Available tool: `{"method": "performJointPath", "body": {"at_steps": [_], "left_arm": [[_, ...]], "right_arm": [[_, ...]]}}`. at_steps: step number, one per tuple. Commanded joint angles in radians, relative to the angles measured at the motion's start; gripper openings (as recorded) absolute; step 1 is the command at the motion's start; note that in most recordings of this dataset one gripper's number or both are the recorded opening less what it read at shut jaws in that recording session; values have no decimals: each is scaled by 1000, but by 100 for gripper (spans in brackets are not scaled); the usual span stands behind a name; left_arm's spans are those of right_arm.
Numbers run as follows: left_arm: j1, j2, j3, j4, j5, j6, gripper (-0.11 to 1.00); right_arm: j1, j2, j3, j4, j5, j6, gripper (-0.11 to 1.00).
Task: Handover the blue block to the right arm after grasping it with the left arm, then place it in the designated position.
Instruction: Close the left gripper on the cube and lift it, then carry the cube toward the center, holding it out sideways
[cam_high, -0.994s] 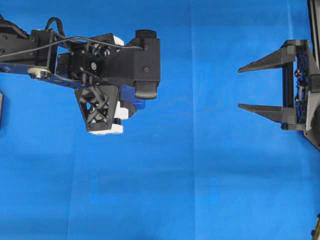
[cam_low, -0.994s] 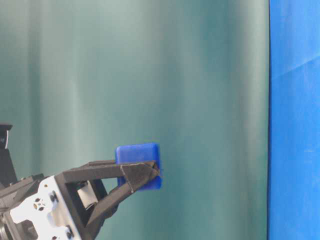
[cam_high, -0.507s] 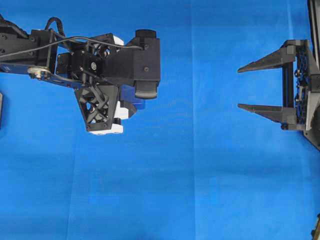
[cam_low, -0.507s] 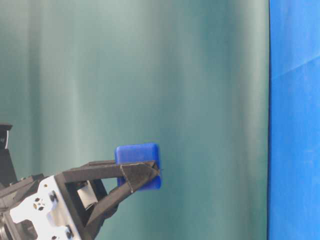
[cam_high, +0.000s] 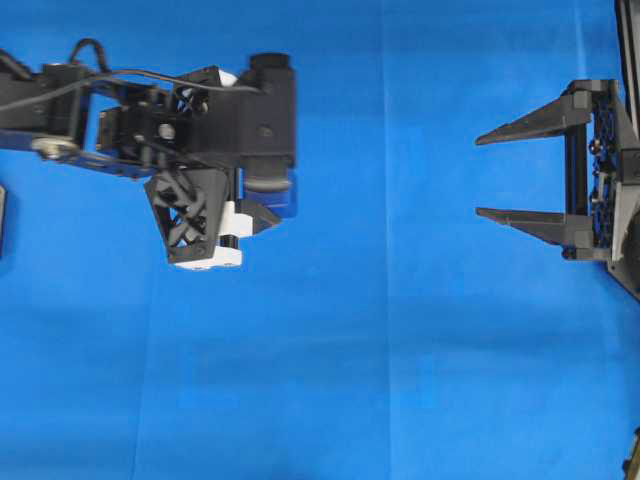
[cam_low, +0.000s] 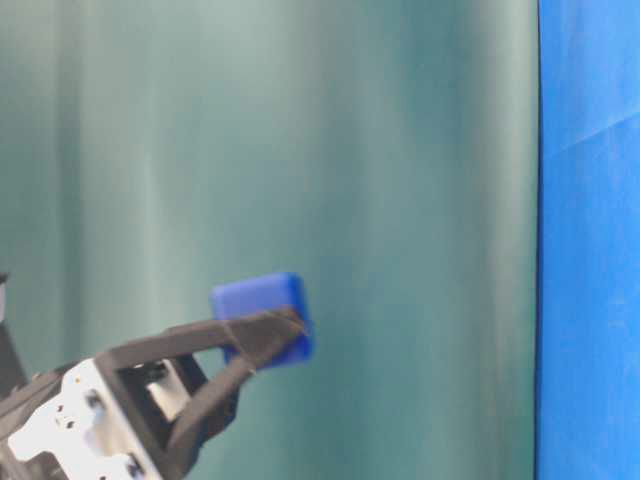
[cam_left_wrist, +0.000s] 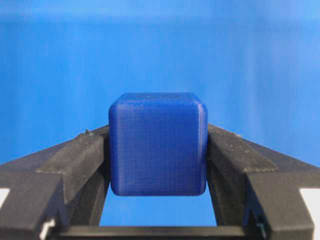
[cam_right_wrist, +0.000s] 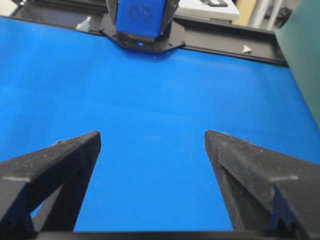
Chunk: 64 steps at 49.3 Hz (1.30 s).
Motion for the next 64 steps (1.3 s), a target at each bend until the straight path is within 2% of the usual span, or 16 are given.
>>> {"method": "performJointPath", "body": {"at_steps": [1, 13, 27, 34, 44, 50, 64], "left_arm": [[-3, -75, 48, 3, -149, 0, 49], [-3, -172, 207, 2, -457, -2, 49], [-3, -224, 354, 0, -792, -2, 49], [-3, -230, 394, -5, -879, -2, 49], [-3, -230, 405, -6, -891, -2, 49], [-3, -233, 405, -8, -894, -2, 49], [-3, -241, 416, -11, -920, -3, 49]], "right_arm": [[0, 3, -23, 2, -11, 2, 97], [0, 3, -23, 2, -12, 2, 97], [0, 3, -23, -2, -34, -2, 97], [0, 3, -23, -3, -40, -5, 97], [0, 3, -32, -9, -35, -18, 97], [0, 0, -63, -71, 15, -63, 97], [3, -2, -166, -287, 161, -239, 97]]}}
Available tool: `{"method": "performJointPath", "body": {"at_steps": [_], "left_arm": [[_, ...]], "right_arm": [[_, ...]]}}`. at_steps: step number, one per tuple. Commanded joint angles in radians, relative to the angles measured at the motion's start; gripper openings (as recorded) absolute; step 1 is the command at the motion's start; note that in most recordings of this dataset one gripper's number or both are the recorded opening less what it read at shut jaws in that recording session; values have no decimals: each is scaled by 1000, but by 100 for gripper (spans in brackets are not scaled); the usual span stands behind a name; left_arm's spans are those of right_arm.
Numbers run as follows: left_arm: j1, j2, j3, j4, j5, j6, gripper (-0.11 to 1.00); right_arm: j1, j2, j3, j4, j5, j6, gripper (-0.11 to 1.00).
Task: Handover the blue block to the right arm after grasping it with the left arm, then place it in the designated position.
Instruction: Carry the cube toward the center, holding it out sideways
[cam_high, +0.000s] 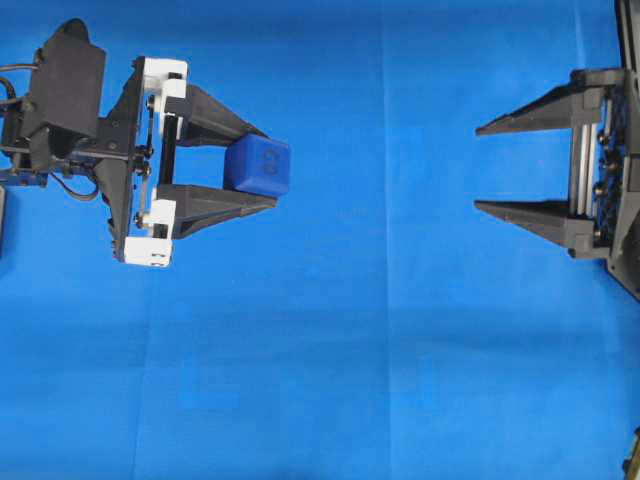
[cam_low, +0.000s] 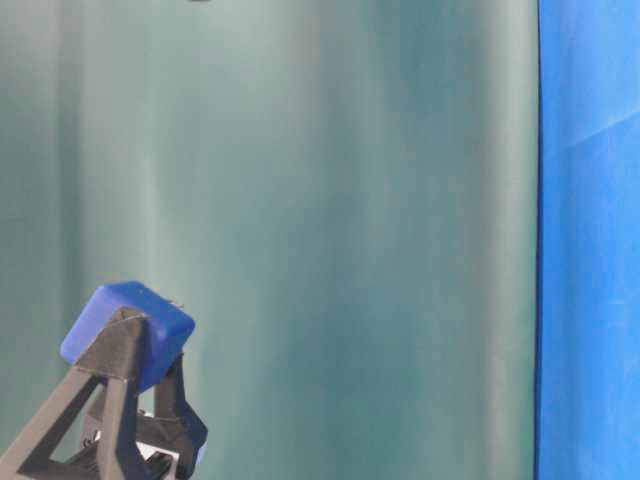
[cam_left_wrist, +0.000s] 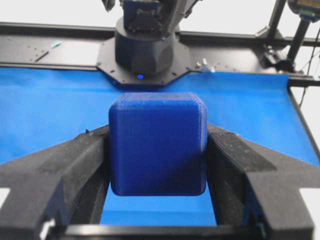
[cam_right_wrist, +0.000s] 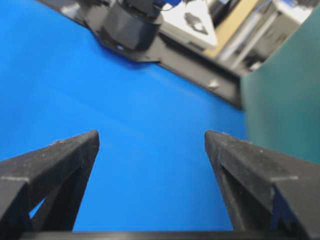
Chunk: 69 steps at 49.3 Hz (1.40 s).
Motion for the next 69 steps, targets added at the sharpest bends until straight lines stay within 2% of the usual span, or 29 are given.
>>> {"method": "performJointPath", "body": {"at_steps": [1, 9, 14, 31, 39, 69], "left_arm": [[-2, -20, -8, -3, -20, -2, 49], [-2, -23, -6, -3, -34, -2, 49], [-2, -23, -5, -3, -40, -2, 49], [-2, -23, -5, -5, -43, -25, 49], [-2, -21, -5, -3, -43, -26, 49], [-2, -23, -2, -5, -41, -26, 49]], "right_arm": [[2, 3, -46, -72, 23, -44, 97], [2, 2, -58, -245, 26, -175, 97], [2, -3, -64, -324, 25, -235, 97], [2, -20, -77, -552, 3, -328, 96], [2, -21, -77, -583, -25, -330, 96], [2, -26, -78, -583, -41, -330, 96]]}}
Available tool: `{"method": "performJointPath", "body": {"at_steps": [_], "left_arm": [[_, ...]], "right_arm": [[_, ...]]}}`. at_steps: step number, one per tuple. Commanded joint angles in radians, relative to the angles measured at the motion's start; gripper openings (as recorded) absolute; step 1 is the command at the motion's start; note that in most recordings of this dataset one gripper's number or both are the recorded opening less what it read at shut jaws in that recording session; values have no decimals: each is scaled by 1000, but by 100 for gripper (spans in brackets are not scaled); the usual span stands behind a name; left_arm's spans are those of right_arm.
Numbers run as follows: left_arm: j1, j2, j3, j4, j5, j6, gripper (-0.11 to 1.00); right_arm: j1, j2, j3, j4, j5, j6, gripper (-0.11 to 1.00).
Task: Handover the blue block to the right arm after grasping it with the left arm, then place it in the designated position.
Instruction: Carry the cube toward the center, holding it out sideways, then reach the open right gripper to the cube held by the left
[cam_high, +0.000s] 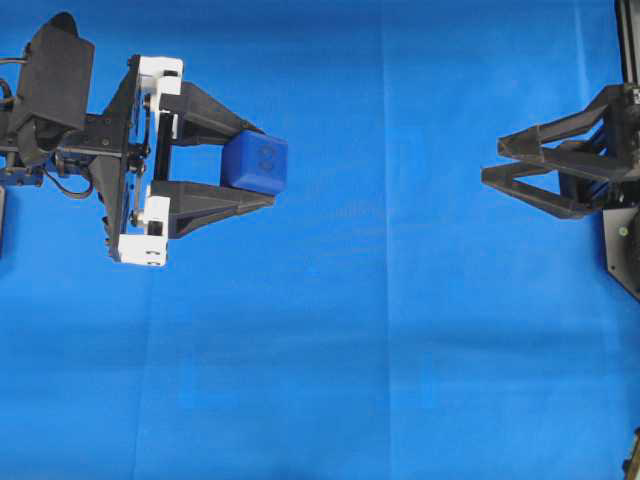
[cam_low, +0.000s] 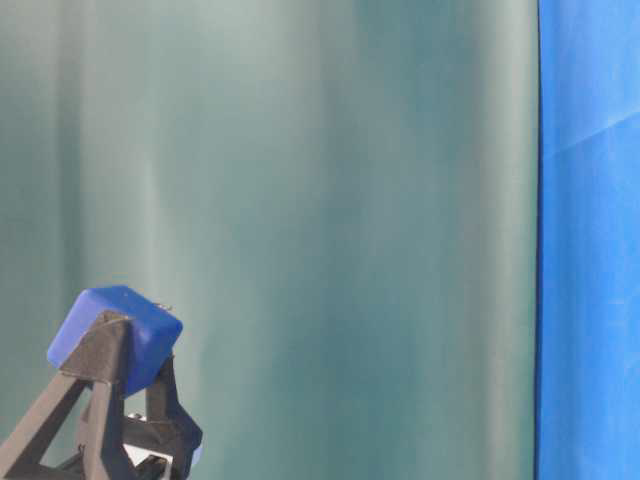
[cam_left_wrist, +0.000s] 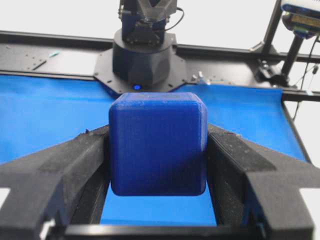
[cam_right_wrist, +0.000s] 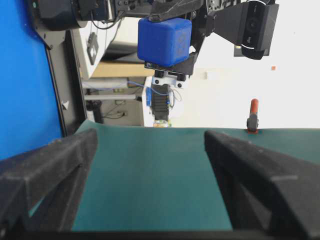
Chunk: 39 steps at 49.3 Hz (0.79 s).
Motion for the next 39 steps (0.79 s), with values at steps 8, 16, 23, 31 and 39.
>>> {"method": "performJointPath", "body": {"at_steps": [8, 16, 23, 31, 39], "left_arm": [[-3, -15, -9, -2, -11, -2, 49], [-3, -15, -9, -2, -9, -2, 49], [-3, -15, -8, 0, -11, -2, 49], [-3, -15, -6, 0, -9, -2, 49], [-3, -15, -6, -2, -9, -2, 49]], "right_arm": [[2, 0, -29, 0, -14, 2, 96], [2, 3, -29, 0, -28, 2, 96], [2, 23, -35, 2, -46, 2, 96], [2, 61, -61, 2, -72, 2, 96], [0, 112, -97, 2, -80, 2, 96]]}}
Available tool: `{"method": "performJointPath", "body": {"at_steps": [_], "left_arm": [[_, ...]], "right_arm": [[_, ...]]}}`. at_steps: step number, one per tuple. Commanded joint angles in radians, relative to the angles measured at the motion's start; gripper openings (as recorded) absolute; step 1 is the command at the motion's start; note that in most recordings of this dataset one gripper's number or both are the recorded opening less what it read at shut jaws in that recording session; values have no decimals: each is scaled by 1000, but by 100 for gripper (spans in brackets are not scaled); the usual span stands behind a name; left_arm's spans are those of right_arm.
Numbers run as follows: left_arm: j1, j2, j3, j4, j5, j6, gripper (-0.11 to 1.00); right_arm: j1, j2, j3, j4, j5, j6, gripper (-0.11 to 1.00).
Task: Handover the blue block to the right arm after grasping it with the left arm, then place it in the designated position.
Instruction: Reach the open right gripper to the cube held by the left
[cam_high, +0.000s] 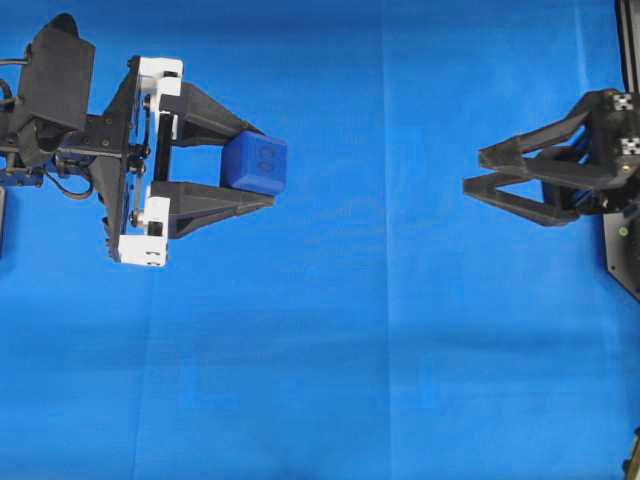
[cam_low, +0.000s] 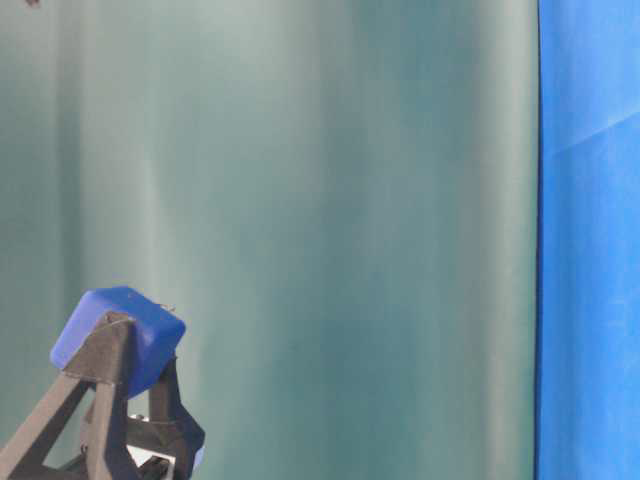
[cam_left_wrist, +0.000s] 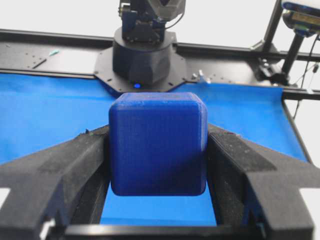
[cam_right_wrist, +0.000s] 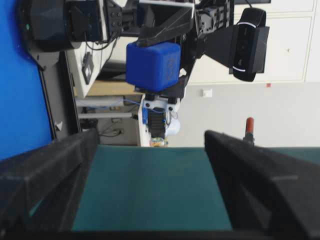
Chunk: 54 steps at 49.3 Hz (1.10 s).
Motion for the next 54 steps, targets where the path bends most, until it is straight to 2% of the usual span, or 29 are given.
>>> {"method": "performJointPath", "body": {"at_steps": [1, 13, 36, 54], "left_arm": [[-2, -15, -11, 0, -11, -2, 49], [-2, -15, -11, -2, -11, -3, 49], [-2, -23, -2, -2, -9, -14, 49], [-2, -32, 12, 0, -8, -14, 49]], "right_arm": [[0, 29, -46, 2, -9, 2, 96], [-3, 166, -144, 2, -12, 2, 96], [-14, 471, -393, 2, -60, 2, 96], [-15, 604, -532, 2, -57, 2, 96]]}}
